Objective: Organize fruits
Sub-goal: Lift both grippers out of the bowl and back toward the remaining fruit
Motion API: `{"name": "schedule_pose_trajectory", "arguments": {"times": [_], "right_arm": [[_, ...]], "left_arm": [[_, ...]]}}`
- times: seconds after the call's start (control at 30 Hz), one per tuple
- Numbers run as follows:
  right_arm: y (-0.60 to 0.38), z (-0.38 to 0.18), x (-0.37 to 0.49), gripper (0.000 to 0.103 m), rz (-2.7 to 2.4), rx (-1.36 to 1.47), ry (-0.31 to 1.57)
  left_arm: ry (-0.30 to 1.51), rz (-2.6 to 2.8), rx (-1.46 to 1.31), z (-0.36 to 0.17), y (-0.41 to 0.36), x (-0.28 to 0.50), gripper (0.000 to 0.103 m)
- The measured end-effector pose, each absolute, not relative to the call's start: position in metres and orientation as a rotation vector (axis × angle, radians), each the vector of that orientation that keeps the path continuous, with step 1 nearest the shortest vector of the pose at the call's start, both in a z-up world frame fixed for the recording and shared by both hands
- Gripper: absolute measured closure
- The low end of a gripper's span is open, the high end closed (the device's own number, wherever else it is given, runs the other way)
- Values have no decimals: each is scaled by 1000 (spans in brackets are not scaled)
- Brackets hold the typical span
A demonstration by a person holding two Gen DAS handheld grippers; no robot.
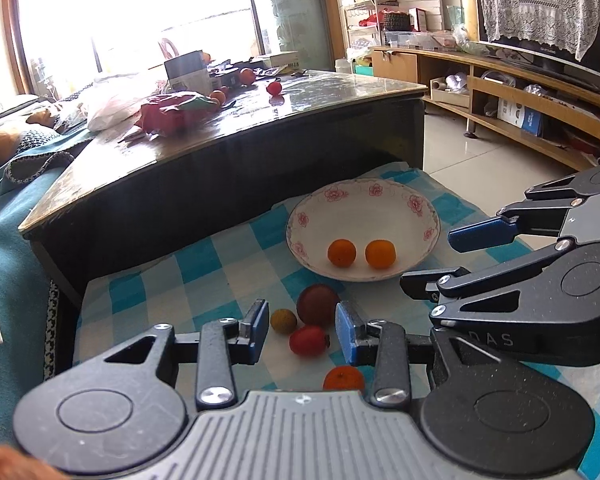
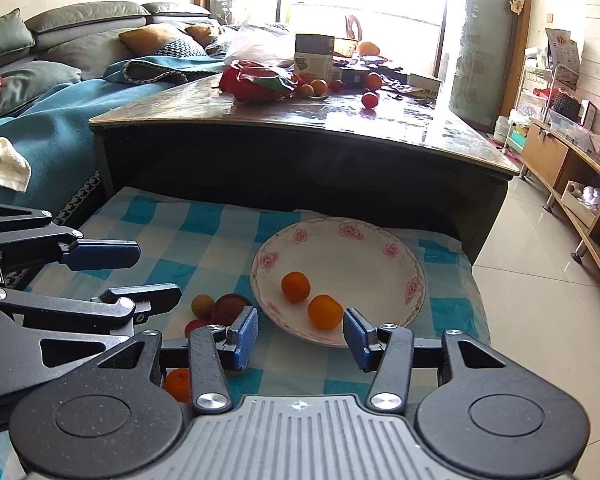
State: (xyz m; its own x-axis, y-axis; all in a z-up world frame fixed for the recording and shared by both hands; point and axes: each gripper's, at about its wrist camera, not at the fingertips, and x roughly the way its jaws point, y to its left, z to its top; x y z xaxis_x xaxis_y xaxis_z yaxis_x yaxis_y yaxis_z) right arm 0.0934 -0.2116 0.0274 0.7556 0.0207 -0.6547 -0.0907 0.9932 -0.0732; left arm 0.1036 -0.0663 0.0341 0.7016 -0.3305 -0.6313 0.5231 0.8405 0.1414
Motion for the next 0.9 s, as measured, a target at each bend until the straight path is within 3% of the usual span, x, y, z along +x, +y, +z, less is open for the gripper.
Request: {"name": "schedule_pose_trajectory", "arguments": {"times": [0.9], "right_arm": [[-165, -15, 80, 60, 183, -155, 864]], "left_arm": [[767, -505, 315, -14, -23, 89, 58]]}}
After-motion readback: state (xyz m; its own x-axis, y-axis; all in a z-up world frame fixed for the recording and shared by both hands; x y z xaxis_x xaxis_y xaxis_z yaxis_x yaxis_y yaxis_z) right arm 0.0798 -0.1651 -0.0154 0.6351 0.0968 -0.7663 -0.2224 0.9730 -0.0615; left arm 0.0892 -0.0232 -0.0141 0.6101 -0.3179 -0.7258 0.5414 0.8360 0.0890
